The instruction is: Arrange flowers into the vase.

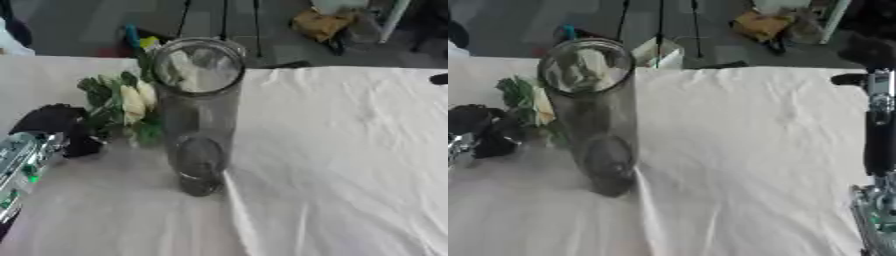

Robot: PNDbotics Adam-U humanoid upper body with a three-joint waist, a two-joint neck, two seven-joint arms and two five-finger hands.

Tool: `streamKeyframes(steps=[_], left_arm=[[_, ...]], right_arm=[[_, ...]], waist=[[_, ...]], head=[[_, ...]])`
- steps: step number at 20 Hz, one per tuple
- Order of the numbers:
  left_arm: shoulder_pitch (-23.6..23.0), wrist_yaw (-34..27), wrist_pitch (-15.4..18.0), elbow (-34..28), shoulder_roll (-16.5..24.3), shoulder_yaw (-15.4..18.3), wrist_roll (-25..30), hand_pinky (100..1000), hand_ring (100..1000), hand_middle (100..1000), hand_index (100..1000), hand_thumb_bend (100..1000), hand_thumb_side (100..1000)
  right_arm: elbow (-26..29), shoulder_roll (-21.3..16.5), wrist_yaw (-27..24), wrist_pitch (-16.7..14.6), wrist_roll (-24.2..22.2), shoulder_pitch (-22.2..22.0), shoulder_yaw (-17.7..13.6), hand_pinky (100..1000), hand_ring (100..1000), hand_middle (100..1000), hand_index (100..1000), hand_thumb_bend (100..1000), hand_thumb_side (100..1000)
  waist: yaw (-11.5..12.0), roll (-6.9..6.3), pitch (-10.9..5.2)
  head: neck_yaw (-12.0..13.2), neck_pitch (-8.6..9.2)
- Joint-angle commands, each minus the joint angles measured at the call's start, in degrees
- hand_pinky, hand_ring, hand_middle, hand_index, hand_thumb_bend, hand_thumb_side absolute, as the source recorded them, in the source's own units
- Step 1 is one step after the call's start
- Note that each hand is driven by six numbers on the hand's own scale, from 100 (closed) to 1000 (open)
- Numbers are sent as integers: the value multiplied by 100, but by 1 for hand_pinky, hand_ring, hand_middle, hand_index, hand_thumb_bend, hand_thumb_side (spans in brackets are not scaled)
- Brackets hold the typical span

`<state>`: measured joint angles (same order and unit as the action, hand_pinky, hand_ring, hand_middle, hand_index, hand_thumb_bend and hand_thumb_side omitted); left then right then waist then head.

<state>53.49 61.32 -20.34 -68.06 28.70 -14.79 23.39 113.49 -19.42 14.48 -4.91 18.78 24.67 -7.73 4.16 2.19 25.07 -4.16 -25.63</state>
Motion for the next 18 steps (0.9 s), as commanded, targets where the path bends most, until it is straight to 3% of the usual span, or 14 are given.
streamKeyframes(steps=[1,6,18], left_arm=[[47,-142,-6,41,21,45,-179,100,137,208,349,100,719],[59,-356,-13,31,21,60,-470,100,100,100,249,100,681],[156,-796,-131,-101,29,151,-1361,100,100,100,127,100,680]], right_arm=[[110,-64,-32,-14,-6,25,-32,592,765,632,767,100,1000],[110,-59,-36,-14,-10,21,-35,592,765,632,767,100,1000],[110,-50,-52,-16,-23,10,-38,593,766,631,768,100,1000]], waist=[[-26,-81,-15],[-32,-84,-16],[-46,-92,-31]], head=[[-3,64],[6,63],[15,65]])
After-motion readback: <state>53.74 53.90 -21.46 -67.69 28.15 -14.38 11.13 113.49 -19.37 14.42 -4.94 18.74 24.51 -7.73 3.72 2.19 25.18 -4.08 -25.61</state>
